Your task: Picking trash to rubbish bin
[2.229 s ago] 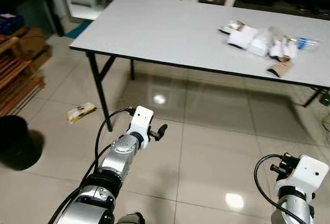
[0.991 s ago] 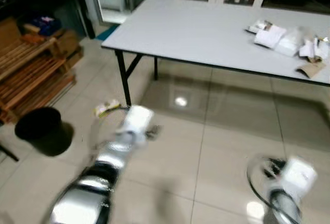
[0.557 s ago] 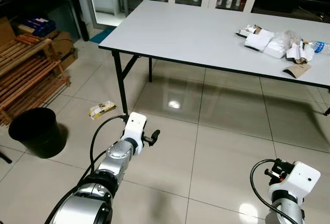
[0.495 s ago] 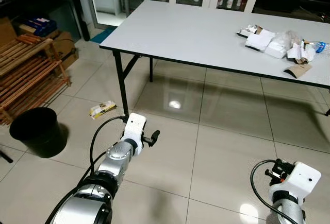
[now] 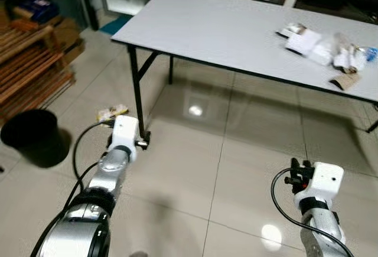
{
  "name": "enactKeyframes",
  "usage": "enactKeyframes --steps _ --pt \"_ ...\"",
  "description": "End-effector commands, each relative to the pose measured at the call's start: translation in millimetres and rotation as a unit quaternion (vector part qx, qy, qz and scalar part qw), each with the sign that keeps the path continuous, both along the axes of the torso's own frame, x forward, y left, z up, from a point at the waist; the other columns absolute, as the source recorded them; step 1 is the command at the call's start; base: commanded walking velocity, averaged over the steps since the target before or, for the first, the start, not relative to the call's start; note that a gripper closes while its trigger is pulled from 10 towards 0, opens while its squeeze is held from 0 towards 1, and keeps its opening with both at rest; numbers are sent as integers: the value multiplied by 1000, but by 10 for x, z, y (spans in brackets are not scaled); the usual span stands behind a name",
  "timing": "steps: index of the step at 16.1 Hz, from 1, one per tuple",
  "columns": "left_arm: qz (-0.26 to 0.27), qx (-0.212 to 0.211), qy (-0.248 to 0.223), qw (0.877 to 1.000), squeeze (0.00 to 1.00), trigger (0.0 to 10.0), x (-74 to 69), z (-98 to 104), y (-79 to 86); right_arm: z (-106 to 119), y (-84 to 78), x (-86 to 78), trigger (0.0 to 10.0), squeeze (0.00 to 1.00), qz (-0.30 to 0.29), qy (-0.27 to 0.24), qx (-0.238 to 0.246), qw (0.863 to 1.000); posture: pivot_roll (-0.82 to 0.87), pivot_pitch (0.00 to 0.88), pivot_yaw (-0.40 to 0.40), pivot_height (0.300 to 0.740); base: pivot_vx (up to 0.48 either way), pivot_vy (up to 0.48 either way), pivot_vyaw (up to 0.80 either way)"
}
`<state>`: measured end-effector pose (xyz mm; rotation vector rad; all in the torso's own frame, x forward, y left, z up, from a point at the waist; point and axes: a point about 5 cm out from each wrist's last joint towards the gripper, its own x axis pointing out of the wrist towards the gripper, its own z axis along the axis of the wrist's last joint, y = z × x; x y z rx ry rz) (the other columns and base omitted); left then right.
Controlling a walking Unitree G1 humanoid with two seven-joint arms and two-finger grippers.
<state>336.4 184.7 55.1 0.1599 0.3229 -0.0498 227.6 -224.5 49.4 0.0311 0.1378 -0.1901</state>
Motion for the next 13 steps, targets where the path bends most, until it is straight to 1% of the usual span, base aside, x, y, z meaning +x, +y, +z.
enactKeyframes --steps 1,3,4,6,7,8,9,11,12,13 --pt "-22 -1 14 1000 0 10000 -86 -92 -151 32 -56 7 10000 0 0 0 4 1000 233 74 -82 740 0 0 0" --pt "-62 0 32 998 0 10000 -188 -213 -323 27 -63 26 10000 0 -6 -3 4 1000 221 78 -68 740 0 0 0" --pt "-101 -9 65 993 0 10000 -255 -335 -455 -33 -61 22 10000 0 -30 0 8 1000 202 48 -52 740 0 0 0" --pt "-111 -10 70 991 0 10000 -158 -278 -456 -40 -9 12 10000 0 -48 -9 21 999 190 20 -54 740 0 0 0" --pt "-110 -9 73 991 0 10000 -152 -278 -458 -52 -7 1 10000 0 -50 -7 23 998 191 16 -55 740 0 0 0" --pt "-107 -9 87 990 0 10000 -145 -275 -470 -89 2 -22 10000 0 -53 -1 26 998 192 19 -54 740 0 0 0" --pt "-111 -2 88 990 0 10000 -150 -266 -469 -126 2 -41 10000 0 -57 7 27 998 191 19 -54 740 0 0 0" --pt "-111 7 93 989 0 10000 -191 -314 -410 -158 -7 -79 10000 0 -65 12 34 997 192 27 -57 740 0 0 0" --pt "-93 -1 94 991 0 10000 -211 -342 -362 -168 -14 -112 10000 0 -68 13 36 997 194 27 -63 740 0 0 0" --pt "-78 1 70 995 0 10000 -185 -288 -344 -160 -18 -132 10000 0 -68 12 35 997 198 27 -68 740 0 0 0"
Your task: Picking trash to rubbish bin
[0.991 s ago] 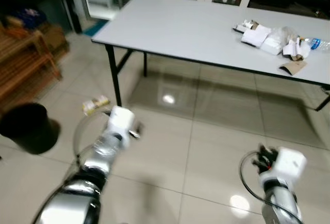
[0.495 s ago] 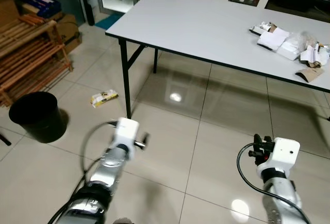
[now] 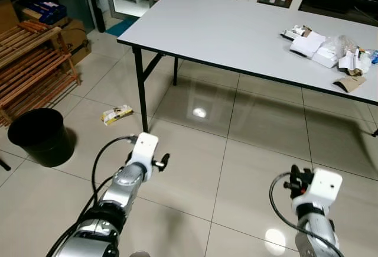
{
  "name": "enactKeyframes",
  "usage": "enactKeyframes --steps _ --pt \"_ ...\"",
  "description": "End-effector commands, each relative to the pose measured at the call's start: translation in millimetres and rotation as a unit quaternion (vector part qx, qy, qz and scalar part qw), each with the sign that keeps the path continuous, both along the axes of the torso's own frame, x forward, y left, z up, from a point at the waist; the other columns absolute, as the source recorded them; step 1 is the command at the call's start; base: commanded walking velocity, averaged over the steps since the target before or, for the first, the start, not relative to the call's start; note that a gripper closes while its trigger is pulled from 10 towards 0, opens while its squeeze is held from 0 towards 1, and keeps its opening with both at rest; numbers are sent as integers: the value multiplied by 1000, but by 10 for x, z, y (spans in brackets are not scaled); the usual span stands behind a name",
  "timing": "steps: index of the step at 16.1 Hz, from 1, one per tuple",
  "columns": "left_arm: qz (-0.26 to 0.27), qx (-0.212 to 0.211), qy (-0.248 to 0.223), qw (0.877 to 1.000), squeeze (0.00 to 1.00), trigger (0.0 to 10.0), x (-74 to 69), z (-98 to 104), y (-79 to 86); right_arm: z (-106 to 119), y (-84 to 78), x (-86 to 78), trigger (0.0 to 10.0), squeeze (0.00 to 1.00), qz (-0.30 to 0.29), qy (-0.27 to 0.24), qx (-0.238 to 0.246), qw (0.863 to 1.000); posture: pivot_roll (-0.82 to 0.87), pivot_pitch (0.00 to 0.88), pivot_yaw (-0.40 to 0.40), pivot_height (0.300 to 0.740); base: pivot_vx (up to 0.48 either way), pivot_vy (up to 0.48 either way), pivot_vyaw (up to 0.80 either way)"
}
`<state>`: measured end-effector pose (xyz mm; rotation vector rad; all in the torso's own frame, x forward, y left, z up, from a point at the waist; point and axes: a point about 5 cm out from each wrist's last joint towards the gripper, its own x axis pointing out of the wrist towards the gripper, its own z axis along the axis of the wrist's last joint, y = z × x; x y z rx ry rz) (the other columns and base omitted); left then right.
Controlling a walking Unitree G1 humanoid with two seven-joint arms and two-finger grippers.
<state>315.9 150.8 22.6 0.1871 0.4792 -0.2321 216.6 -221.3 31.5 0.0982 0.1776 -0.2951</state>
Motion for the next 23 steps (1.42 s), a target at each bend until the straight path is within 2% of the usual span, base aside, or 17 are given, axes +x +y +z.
enactKeyframes --steps 1,2,4,7,9,10,12,14,16,19,23 --pt "19 9 -44 999 0 10000 51 105 2 37 -50 -26 10000 0 -13 -8 2 1000 200 28 -70 740 0 0 0" --pt "12 -1 -139 990 0 10000 117 353 -55 101 -48 -22 10000 0 -7 -19 -6 1000 206 29 -74 740 0 0 0" --pt "-36 -37 -225 973 0 10000 87 592 -125 218 -19 -16 10000 0 4 -37 -19 999 214 33 -77 740 0 0 0" --pt "-59 -32 -236 969 0 10000 -51 561 -47 331 31 -29 10000 0 13 -55 -22 998 211 43 -80 740 0 0 0" --pt "-85 -13 -262 961 0 10000 -157 633 -3 494 74 -36 10000 0 27 -79 -42 996 212 47 -82 740 0 0 0" --pt "-103 14 -300 948 0 10000 -230 742 -22 651 85 -32 10000 0 30 -102 -61 992 211 50 -84 740 0 0 0" --pt "-120 1 -308 944 0 10000 -267 829 -76 840 91 -38 10000 0 30 -128 -88 987 212 50 -83 740 0 0 0" --pt "-105 0 -307 946 0 10000 -224 836 -71 919 93 -53 10000 0 28 -138 -104 985 211 48 -79 740 0 0 0" --pt "-85 0 -300 950 0 10000 -193 817 -73 920 84 -68 10000 0 21 -133 -105 985 201 42 -75 740 0 0 0" --pt "-81 4 -303 949 0 10000 -205 844 -90 873 57 -96 10000 0 4 -110 -99 989 200 37 -75 740 0 0 0" --pt "-83 3 -300 950 0 10000 -205 827 -107 868 39 -77 10000 0 -1 -107 -98 989 201 39 -70 740 0 0 -788"
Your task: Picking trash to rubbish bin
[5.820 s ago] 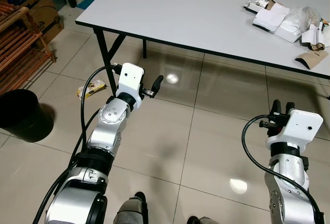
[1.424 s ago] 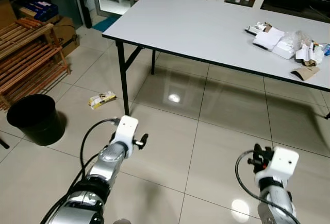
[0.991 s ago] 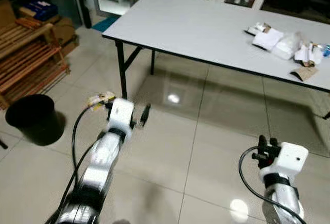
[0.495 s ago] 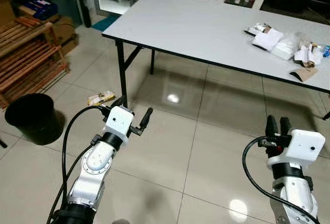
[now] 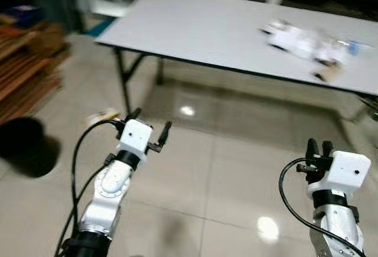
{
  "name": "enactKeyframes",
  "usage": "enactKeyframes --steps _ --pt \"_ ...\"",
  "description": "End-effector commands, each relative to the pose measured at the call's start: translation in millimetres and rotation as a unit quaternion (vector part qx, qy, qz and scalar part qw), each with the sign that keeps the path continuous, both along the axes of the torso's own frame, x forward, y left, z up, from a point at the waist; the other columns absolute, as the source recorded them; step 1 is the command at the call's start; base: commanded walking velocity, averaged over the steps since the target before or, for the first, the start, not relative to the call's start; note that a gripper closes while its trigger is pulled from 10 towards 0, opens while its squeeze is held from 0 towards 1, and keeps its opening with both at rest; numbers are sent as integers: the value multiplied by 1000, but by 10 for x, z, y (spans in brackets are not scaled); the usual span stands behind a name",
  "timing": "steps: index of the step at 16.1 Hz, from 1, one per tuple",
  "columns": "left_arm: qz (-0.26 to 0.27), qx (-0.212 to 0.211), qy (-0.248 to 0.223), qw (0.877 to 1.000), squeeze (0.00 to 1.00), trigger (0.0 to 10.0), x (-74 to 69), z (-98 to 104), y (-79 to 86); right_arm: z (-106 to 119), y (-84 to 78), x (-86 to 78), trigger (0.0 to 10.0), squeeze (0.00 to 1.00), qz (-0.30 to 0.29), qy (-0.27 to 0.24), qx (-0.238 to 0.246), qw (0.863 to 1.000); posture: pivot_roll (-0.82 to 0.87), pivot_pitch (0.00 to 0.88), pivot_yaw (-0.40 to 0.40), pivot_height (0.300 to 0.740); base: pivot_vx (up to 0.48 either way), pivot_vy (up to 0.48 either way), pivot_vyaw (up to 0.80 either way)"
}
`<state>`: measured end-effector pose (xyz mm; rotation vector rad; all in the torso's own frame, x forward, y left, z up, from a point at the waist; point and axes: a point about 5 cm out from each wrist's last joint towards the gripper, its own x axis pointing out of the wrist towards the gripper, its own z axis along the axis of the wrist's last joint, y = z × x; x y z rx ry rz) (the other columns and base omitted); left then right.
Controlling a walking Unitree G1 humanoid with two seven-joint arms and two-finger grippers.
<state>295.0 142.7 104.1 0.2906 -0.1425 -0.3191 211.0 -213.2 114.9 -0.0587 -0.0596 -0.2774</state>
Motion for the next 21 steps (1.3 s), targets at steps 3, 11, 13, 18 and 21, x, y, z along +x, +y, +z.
enactKeyframes --steps 3,11,13,18,21 --pt "-5 2 8 1000 0 10000 -11 -4 -23 33 -30 -19 10000 0 -16 0 -3 1000 196 45 -67 740 0 0 -781" --pt "-12 4 5 1000 0 10000 29 8 -70 28 -48 -51 10000 0 -37 3 -17 999 178 41 -52 740 0 0 -775" --pt "-14 5 4 1000 0 10000 39 10 -79 20 -54 -54 10000 0 -42 4 -20 999 176 42 -49 740 0 0 -759" --pt "0 10 14 1000 0 10000 91 -32 -82 -1 -29 -49 10000 0 -36 8 -22 999 177 47 -52 740 0 0 -608" --pt "23 -5 40 999 0 10000 146 -98 -50 -18 -19 -46 10000 0 -29 9 -22 999 177 46 -56 740 0 0 0"
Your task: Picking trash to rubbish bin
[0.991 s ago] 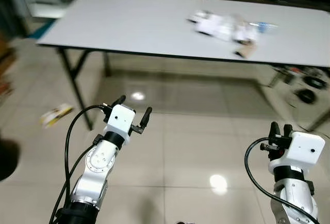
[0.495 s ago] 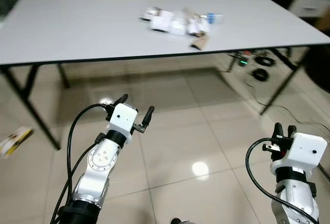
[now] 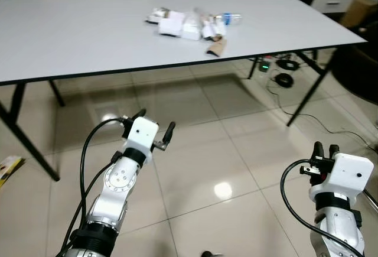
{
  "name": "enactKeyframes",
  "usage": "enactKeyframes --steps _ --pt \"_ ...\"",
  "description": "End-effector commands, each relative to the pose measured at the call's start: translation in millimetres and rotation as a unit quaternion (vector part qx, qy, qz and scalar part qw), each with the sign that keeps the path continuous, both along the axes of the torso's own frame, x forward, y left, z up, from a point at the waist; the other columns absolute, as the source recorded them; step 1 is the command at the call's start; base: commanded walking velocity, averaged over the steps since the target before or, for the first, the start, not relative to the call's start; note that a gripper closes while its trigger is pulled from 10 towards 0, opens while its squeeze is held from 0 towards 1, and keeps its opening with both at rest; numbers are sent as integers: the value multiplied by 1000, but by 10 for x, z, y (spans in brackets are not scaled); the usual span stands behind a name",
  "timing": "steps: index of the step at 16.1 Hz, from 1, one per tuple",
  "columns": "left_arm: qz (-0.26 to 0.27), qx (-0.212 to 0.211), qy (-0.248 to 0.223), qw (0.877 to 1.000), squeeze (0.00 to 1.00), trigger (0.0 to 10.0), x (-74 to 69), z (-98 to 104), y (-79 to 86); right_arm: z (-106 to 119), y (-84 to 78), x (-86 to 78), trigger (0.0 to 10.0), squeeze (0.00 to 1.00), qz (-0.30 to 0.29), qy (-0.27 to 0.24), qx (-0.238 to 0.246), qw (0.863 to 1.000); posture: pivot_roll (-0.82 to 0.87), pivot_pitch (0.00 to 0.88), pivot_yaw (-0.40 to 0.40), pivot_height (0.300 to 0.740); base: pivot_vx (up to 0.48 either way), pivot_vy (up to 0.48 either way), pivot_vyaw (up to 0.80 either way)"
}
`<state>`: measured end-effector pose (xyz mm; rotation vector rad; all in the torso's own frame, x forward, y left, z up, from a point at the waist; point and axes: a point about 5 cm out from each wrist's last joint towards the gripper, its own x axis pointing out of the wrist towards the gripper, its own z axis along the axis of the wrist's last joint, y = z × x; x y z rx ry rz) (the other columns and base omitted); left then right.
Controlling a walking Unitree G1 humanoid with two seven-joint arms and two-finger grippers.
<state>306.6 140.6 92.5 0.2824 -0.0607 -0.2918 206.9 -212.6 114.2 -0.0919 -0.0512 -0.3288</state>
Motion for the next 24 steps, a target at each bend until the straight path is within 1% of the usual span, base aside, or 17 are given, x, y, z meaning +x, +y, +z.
enactKeyframes --steps 1,2,4,5,6,10,12,14,16,20,22,23,24 --pt "2 -7 3 1000 0 10000 26 12 -32 -7 -26 -8 10000 518 -2 0 -4 1000 177 46 -56 740 0 0 0" --pt "0 -8 4 1000 0 10000 20 6 -39 -3 -33 -13 10000 1000 -3 -3 -1 1000 176 45 -56 740 0 0 0" --pt "0 -15 8 1000 0 10000 32 -6 -48 -7 -58 -9 10000 1000 -8 -4 1 1000 176 42 -56 740 0 0 0" --pt "-1 -20 11 1000 184 10000 39 -14 -52 -15 -67 -8 10000 1000 -10 -3 4 1000 176 41 -55 740 0 0 0" --pt "-2 -24 15 1000 1000 10000 46 -26 -53 -23 -73 -3 10000 1000 -12 -3 6 1000 177 39 -55 740 0 0 0" --pt "-4 -30 21 999 1000 10000 49 -44 -35 -33 -66 14 10000 1000 -10 -4 8 1000 181 34 -57 740 0 0 0" --pt "8 -23 19 1000 1000 10000 60 -55 -9 -37 -63 32 10000 1000 -11 -1 -7 1000 181 34 -57 740 0 0 0" --pt "10 -20 19 1000 1000 10000 67 -58 1 -45 -64 49 10000 1000 -11 0 -9 1000 187 33 -57 740 0 0 0" --pt "12 -21 23 999 1000 10000 67 -68 14 -46 -42 69 10000 1000 1 -4 -3 1000 189 32 -56 740 0 0 0" --pt "34 -8 22 999 1000 10000 105 -78 45 -55 -28 68 10000 1000 -2 -4 0 1000 188 32 -55 740 0 0 0" --pt "58 -1 4 998 1000 10000 163 -17 44 -63 -49 64 10000 1000 -12 -3 13 1000 178 30 -50 740 0 0 0" --pt "61 -7 -8 998 0 10000 206 48 30 -55 -57 62 10000 933 -13 -3 15 1000 178 30 -50 740 0 0 0" --pt "53 -10 -25 998 0 10000 246 127 -2 -51 -61 65 10000 0 -12 -6 27 1000 178 30 -50 740 0 0 0"
